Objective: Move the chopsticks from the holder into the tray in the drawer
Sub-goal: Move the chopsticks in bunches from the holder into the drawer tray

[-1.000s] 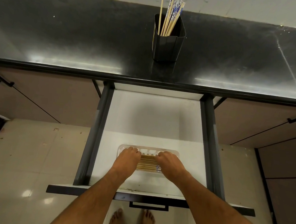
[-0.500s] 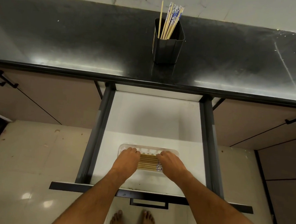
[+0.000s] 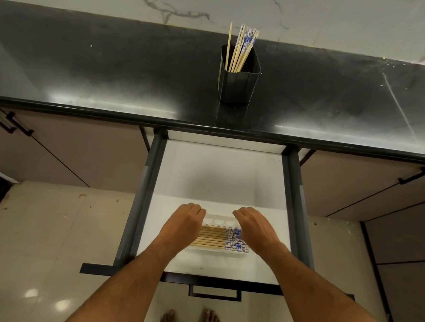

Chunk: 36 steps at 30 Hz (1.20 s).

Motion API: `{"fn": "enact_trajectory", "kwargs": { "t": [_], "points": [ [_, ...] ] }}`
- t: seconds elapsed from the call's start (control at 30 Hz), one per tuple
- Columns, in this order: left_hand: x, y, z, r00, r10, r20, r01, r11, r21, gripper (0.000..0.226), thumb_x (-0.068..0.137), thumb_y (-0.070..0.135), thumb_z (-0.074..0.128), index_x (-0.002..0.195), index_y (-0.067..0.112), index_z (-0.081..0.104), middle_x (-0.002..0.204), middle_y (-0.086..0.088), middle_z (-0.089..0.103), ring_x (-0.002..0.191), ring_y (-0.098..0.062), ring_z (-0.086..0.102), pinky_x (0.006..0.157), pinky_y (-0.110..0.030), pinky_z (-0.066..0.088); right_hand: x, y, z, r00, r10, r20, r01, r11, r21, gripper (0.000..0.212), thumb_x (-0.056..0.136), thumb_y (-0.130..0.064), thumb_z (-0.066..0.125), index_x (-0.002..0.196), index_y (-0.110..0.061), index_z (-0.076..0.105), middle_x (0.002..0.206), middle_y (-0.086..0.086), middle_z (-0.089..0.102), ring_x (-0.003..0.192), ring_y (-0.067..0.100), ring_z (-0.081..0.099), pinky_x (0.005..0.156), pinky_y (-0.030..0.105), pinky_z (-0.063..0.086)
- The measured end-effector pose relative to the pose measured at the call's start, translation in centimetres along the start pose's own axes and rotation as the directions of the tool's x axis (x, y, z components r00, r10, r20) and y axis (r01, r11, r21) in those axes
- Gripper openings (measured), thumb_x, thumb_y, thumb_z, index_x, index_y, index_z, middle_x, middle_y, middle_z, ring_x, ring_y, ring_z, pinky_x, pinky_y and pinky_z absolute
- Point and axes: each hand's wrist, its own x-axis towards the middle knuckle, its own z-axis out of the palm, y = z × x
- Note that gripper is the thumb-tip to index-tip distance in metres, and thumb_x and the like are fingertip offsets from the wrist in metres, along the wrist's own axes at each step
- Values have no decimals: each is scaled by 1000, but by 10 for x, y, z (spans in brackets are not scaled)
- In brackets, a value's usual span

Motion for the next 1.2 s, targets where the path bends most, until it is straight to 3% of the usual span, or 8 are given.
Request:
{"fn": "enact_trajectory", "kwargs": {
  "t": [0.3,0.47,0.67,1.2],
  "points": [
    [26,-19,-48,980,-38,-195,52,996,66,33,95,7,51,126,3,60,119,-14,66,112,-28,61,109,-38,47,15,3,-43,975,109,-194,-121,991,-50,51,80,12,56,130,0,56,124,17,63,112,32,61,100,37,52],
    [55,-25,-97,949,-58,-309,92,991,97,43,98,15,53,138,-1,54,136,-21,60,129,-35,56,117,-45,37,34,3,-81,945,146,-292,-197,969,-151,55,96,-9,55,147,1,39,149,22,46,139,37,44,117,46,35],
    [89,-31,-159,942,-18,-336,65,990,128,53,102,23,42,150,0,41,152,-20,47,144,-35,40,122,-48,29,55,-6,-140,913,174,-370,-267,939,-217,60,102,-31,46,153,-3,30,157,18,36,147,34,31,121,47,26],
    [213,-38,-276,890,41,-455,61,976,207,60,103,33,35,154,2,30,157,-18,38,148,-31,32,124,-46,24,145,23,-283,839,132,-527,-297,924,-240,62,103,-36,46,153,-3,30,157,18,37,147,33,32,120,49,30]
  ]
}}
